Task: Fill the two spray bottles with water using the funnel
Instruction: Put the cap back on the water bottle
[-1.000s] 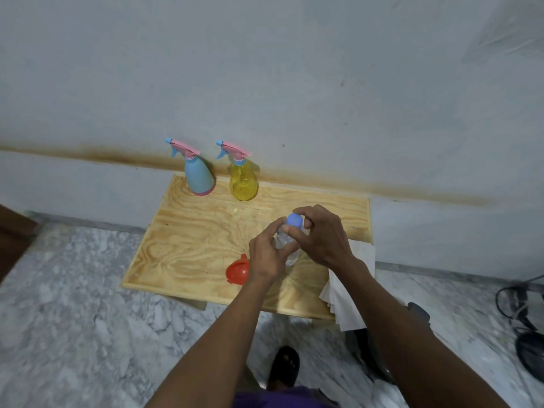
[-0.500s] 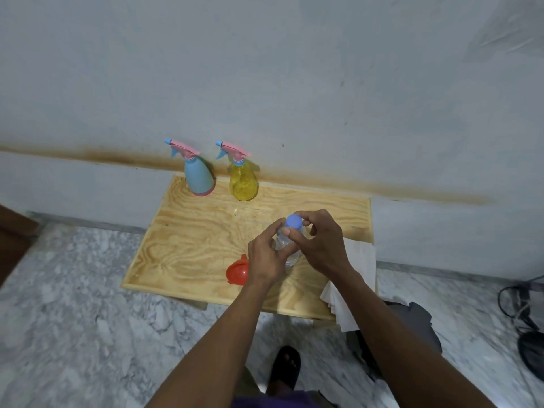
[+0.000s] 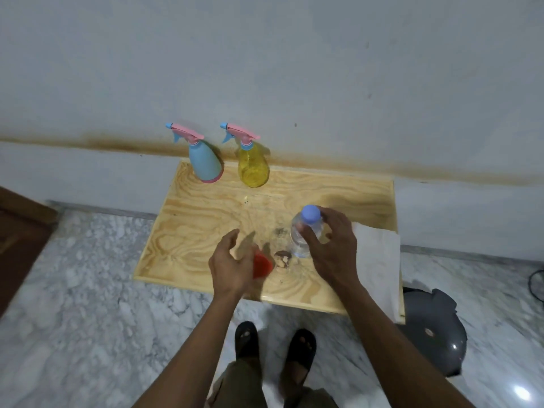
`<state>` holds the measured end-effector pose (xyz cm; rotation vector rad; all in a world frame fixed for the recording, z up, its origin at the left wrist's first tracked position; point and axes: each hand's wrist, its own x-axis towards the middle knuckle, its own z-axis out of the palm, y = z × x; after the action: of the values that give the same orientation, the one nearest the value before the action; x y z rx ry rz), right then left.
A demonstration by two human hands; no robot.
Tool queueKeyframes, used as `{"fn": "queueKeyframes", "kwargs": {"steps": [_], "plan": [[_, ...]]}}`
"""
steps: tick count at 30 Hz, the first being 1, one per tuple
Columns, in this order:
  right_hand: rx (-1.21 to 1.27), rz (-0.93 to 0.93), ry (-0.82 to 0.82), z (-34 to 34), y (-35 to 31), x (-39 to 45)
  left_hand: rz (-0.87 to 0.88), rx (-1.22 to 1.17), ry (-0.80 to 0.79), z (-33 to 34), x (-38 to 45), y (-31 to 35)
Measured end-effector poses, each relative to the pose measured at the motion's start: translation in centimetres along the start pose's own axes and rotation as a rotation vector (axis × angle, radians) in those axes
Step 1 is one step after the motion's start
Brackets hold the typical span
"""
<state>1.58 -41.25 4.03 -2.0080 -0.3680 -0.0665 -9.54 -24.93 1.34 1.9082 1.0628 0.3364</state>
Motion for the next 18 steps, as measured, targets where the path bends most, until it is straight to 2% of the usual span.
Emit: {"fn": "queueKeyframes", "kwargs": {"steps": [2,7,10,15,18], "plan": [[0.011,0.009,0.026,0.5,0.0,-0.3,-0.119,0.042,-0.028,-0.7,0.4,-1.2],[0.057,0.057,0.063,1.4,0.7,-0.6,-0.263,0.064,-0.152,0.0,0.8,-2.1],[0.038,0.06,0.069,1.6,1.0,-0.8,-0.386,0.182,-0.24,1.3,2.0,-1.9],[0.038,0.066,0.074,1.7,0.7,-0.8,-0.473,0.336,-0.417,1.8,4.1,-0.3],[0.037,0.073,0.08,1.8,0.7,-0.8,-0.529,0.288,-0.447,1.7,4.0,-0.4]]}}
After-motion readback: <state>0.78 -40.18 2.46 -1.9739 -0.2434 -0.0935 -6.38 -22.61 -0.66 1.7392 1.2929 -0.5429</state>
